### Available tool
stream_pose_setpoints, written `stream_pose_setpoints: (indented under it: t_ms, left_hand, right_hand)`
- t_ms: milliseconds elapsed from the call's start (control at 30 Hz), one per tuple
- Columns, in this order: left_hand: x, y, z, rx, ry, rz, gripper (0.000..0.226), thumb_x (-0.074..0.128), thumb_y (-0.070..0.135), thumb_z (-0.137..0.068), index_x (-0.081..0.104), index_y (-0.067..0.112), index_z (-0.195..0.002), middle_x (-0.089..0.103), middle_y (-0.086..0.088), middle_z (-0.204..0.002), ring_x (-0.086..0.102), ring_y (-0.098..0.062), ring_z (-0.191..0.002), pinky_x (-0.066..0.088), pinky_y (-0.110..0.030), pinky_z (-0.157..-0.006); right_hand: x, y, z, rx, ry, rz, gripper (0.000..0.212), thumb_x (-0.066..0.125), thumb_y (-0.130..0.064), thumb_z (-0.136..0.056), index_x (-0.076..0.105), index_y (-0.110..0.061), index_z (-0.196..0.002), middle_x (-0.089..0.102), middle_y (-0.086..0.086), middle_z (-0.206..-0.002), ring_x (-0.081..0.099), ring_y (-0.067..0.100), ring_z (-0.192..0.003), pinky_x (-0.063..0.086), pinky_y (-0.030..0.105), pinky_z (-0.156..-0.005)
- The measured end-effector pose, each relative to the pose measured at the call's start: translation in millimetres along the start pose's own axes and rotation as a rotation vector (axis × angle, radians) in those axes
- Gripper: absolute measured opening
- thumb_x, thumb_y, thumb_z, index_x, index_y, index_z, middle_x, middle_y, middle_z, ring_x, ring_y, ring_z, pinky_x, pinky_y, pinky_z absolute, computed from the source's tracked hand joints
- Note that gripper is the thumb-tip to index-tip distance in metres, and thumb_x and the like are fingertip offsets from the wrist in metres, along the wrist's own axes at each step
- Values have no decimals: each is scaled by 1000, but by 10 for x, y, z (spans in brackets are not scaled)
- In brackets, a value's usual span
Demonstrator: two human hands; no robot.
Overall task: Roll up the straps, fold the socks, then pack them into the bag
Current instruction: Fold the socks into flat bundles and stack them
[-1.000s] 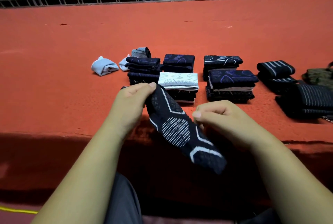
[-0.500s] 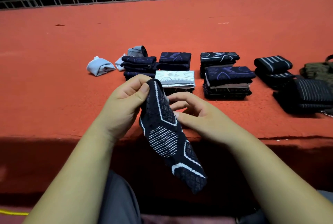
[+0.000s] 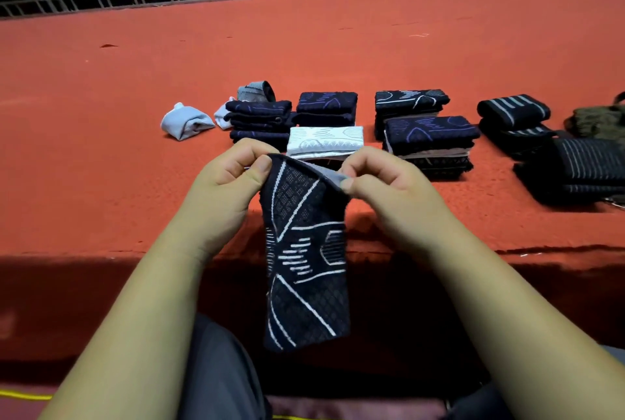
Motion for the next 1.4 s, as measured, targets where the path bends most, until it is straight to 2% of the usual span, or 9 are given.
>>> stream_pose_setpoints:
  t_ms: [133, 233, 400, 533, 667, 867, 1067, 1167, 1400]
  left_hand:
    - [24, -70, -21, 32, 4, -177, 20, 52, 23, -108, 71, 28, -103, 62, 3, -105, 59, -13, -99, 47, -44, -94]
    - [74, -100, -27, 6, 11, -154, 19, 52, 27, -108, 71, 23, -105, 64, -4, -104, 58, -13, -98, 46, -46, -93]
    - [65, -137, -37, -24, 29, -131, 21, 51, 29, -108, 72, 24, -108, 68, -13, -110, 59, -14, -98, 46, -42, -90]
    - [87, -171, -45, -29, 22, -152, 20, 52, 31, -108, 72, 29, -109, 68, -10, -113, 63, -19, -106, 48, -56, -103]
    - [158, -165, -34, -28, 7, -179, 19, 51, 23, -111, 70, 23, -110, 68, -9, -110, 63, -13, -100, 51, -47, -95]
    - [241, -186, -16, -111, -10, -46, 20, 51, 30, -111, 67, 18, -113, 69, -14, -109, 61, -23, -102, 47, -71, -105]
    - [351, -190, 15, -146, -85, 69, 16, 49, 23, -114, 61, 17, -105, 60, -7, -92, 55, -21, -89, 47, -43, -85]
    - [426, -175, 24, -157, -103, 136, 18, 48, 21, -114, 62, 20, -103, 57, -5, -90, 52, -18, -84, 47, -36, -75]
    - [451, -213, -2, -212, -53, 286, 17, 55, 12, -110, 69, 17, -116, 57, -11, -93, 57, -15, -82, 50, -28, -73]
  right_hand:
    - [-82, -134, 47, -29, -38, -97, 9, 65, -3, -102, 70, -9, -106, 70, -4, -95, 61, 4, -89, 50, 23, -83]
    - [-39, -54, 89, 16, -157, -12, 37, 79, -6, -94, 67, -20, -125, 75, -2, -111, 64, 9, -94, 54, 30, -86]
    - [-105, 149, 79, 120, -63, -90, 24, 79, -11, -95, 64, -16, -113, 66, -1, -89, 54, 18, -79, 43, 38, -73]
    - [-135, 80, 124, 107, -157, -24, 3, 69, -19, -103, 70, -16, -103, 70, -2, -91, 59, 9, -82, 45, 30, -76]
    - [-139, -66, 150, 30, -227, 178, 19, 56, -19, -110, 75, -21, -108, 77, -9, -103, 68, 2, -95, 48, 18, -85]
    - [-83, -79, 149, 54, -245, 86, 15, 65, -32, -102, 70, -18, -106, 74, 4, -98, 64, 7, -90, 50, 31, -83]
    - [-157, -41, 131, 35, -224, -73, 33, 59, -28, -105, 70, 1, -97, 60, 19, -95, 55, 20, -94, 41, 42, -90]
    - [-187, 43, 118, 95, -194, -222, 31, 66, -33, -99, 76, -3, -99, 64, 15, -97, 51, 25, -95, 37, 45, -90]
    - [-250, 29, 95, 98, -112, -291, 21, 64, -19, -99, 78, -11, -112, 78, 8, -112, 69, 17, -105, 52, 26, -95]
Point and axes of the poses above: each hand's wrist, its own z-axis away from the middle knuckle, its own x-axis out of the palm, y = z × x, the point moved 7 cm from there along -z, towards the middle knuckle
